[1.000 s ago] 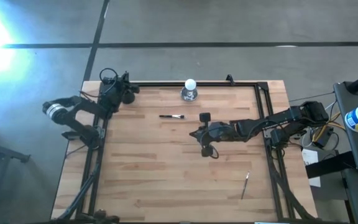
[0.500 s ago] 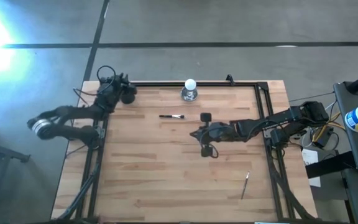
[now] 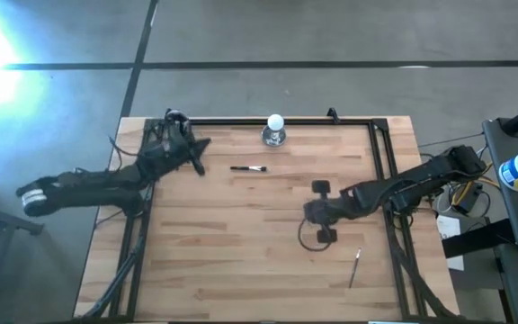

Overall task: Put items in baskets/containers
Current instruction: Put the black eyeshadow brush into the black brush holder

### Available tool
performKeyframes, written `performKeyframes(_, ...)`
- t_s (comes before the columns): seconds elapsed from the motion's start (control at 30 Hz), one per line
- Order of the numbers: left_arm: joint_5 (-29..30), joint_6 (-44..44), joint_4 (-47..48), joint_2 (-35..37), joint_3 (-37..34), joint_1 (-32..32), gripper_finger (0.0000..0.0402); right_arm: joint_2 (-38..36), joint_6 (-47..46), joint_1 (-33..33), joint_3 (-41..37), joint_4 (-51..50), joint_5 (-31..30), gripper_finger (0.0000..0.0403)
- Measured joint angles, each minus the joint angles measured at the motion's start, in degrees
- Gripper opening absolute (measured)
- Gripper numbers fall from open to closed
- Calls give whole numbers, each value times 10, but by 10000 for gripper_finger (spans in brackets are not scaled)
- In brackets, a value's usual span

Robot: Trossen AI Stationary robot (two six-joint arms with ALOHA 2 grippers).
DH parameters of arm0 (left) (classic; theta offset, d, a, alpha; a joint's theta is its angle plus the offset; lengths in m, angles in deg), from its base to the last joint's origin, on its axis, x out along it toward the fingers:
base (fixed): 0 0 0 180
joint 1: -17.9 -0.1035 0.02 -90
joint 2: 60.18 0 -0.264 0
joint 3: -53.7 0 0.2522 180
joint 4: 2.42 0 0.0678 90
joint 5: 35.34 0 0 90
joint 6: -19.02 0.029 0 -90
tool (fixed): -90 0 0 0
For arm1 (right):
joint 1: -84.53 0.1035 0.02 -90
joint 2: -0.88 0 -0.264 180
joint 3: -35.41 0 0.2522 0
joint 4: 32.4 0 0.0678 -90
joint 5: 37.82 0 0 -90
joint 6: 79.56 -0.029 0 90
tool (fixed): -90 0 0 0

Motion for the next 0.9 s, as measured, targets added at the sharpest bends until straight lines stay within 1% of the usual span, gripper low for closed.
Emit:
performKeyframes(0.1,19,26,-10,-14,-1,86,2,-4,-55,41,0,-47,0,9)
performKeyframes(0.17,44,34,-16,-30,3,140,1,-7,-110,70,0,-66,15,9)
performKeyframes(0.27,84,19,-22,-58,16,210,0,-8,-245,115,0,-95,37,9)
performKeyframes(0.37,111,-9,-33,-92,31,258,0,-6,-430,170,0,-125,40,9)
performKeyframes(0.43,118,-21,-54,-117,40,275,0,-3,-566,206,0,-138,43,9)
performKeyframes(0.53,119,-31,-78,-153,52,279,0,-3,-778,249,-1,-167,55,9)
performKeyframes(0.67,120,-38,-97,-200,66,279,0,-3,-995,301,-11,-196,69,26)
performKeyframes(0.8,116,-38,-119,-241,73,279,0,-2,-1145,333,-37,-198,72,59)
performKeyframes(0.9,116,-44,-132,-261,72,280,0,6,-1201,342,-56,-200,73,82)
